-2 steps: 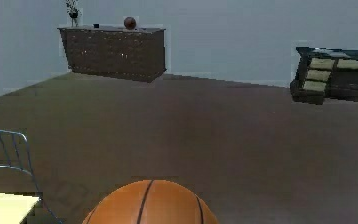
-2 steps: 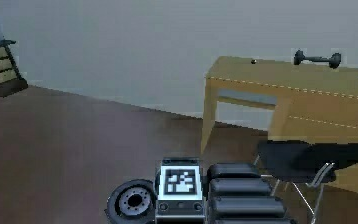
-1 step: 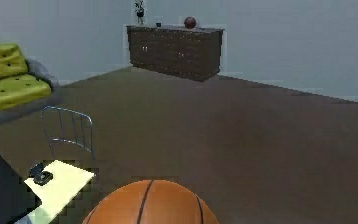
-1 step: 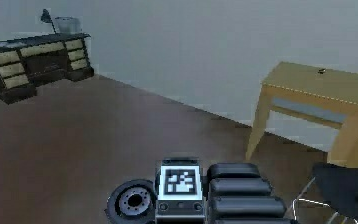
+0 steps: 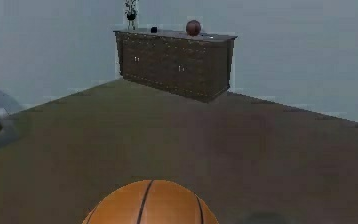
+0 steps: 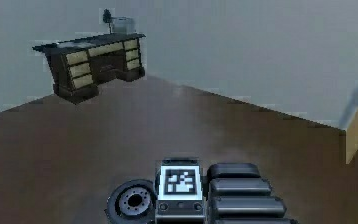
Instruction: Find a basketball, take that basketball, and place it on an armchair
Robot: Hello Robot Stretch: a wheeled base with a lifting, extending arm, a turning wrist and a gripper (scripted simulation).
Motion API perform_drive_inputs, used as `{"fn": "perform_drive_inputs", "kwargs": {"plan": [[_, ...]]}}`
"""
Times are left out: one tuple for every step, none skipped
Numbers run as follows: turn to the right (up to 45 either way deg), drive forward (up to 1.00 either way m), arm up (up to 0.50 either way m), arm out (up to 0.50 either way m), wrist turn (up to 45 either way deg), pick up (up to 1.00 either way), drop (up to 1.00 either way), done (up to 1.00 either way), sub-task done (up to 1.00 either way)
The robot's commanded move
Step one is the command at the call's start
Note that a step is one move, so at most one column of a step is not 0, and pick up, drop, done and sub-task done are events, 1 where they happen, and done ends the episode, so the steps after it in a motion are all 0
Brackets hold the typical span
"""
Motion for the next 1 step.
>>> {"fn": "perform_drive_inputs", "kwargs": {"plan": [[0.0,0.40,0.00,0.00,0.0,0.00,0.00,0.00,0.00]]}}
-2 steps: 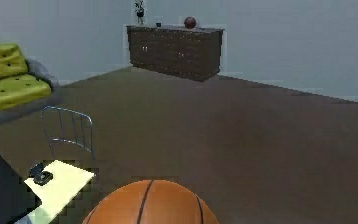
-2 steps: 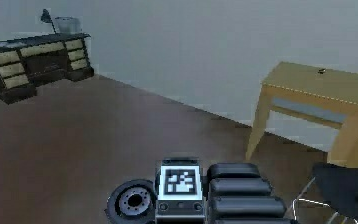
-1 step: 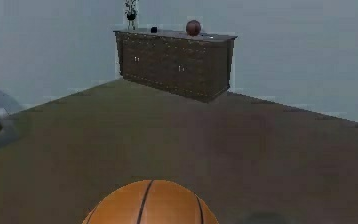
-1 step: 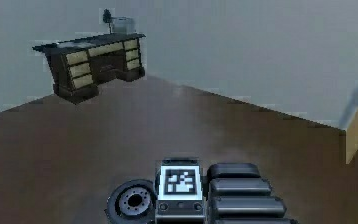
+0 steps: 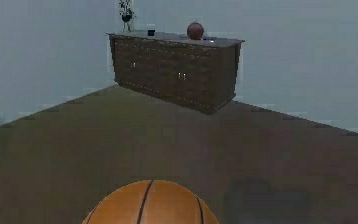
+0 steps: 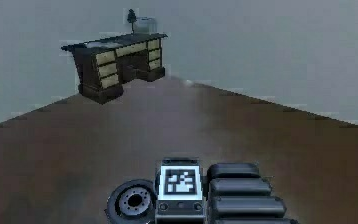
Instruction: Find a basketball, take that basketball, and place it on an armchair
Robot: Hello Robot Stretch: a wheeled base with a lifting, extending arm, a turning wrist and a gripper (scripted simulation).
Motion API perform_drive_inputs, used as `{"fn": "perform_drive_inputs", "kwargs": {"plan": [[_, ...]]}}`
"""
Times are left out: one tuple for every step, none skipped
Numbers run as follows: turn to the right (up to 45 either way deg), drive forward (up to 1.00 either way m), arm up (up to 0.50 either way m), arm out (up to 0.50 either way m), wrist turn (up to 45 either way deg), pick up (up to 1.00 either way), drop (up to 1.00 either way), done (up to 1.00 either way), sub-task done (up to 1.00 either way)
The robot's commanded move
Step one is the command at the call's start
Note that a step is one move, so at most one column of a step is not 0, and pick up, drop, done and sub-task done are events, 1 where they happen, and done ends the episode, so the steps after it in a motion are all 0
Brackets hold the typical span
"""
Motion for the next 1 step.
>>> {"fn": "perform_drive_inputs", "kwargs": {"plan": [[-45.0,0.00,0.00,0.00,0.0,0.00,0.00,0.00,0.00]]}}
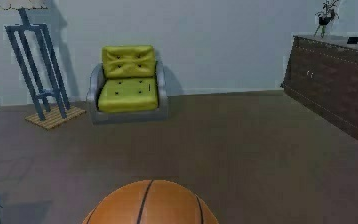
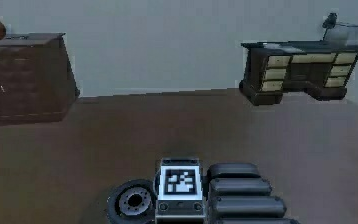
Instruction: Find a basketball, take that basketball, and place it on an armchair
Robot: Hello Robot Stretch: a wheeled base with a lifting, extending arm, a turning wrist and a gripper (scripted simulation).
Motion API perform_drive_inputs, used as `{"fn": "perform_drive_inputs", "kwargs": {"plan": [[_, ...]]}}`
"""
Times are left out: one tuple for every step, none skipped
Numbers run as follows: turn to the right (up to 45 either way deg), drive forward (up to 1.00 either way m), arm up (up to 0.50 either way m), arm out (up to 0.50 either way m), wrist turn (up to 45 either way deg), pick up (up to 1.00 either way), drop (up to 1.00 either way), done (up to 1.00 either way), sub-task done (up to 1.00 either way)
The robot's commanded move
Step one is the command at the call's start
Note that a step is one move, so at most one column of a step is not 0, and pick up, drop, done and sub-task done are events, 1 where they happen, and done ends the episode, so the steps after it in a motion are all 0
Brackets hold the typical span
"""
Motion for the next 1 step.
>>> {"fn": "perform_drive_inputs", "kwargs": {"plan": [[-6.0,0.00,0.00,0.00,0.0,0.00,0.00,0.00,0.00]]}}
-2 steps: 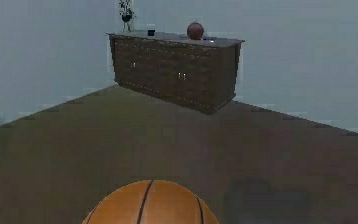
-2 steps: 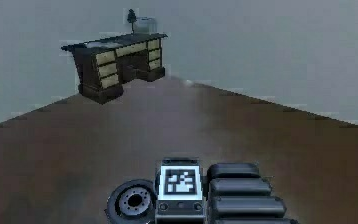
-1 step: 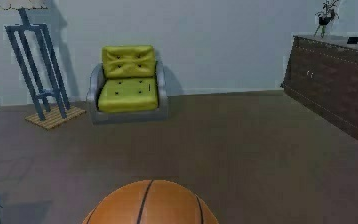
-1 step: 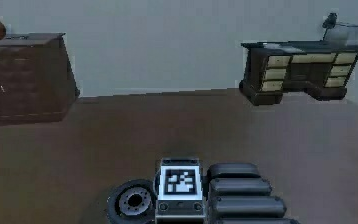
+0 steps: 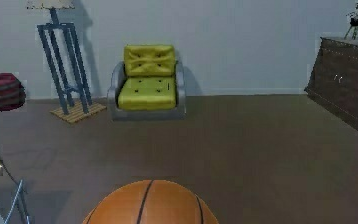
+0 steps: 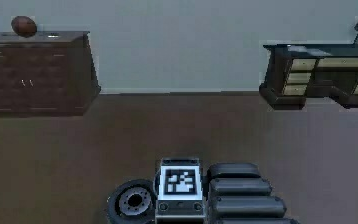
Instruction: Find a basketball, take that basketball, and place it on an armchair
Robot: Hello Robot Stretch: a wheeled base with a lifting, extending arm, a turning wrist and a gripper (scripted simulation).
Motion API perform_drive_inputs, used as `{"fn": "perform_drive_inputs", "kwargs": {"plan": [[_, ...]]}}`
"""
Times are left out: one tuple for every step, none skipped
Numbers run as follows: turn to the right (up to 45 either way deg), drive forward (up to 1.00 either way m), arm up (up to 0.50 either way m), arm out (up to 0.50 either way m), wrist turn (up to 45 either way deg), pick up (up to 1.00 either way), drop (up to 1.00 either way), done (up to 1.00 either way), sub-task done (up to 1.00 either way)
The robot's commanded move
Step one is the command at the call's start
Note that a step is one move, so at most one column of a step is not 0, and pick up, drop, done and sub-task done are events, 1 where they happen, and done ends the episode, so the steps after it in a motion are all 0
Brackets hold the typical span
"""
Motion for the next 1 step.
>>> {"fn": "perform_drive_inputs", "kwargs": {"plan": [[0.0,1.00,0.00,0.00,0.0,0.00,0.00,0.00,0.00]]}}
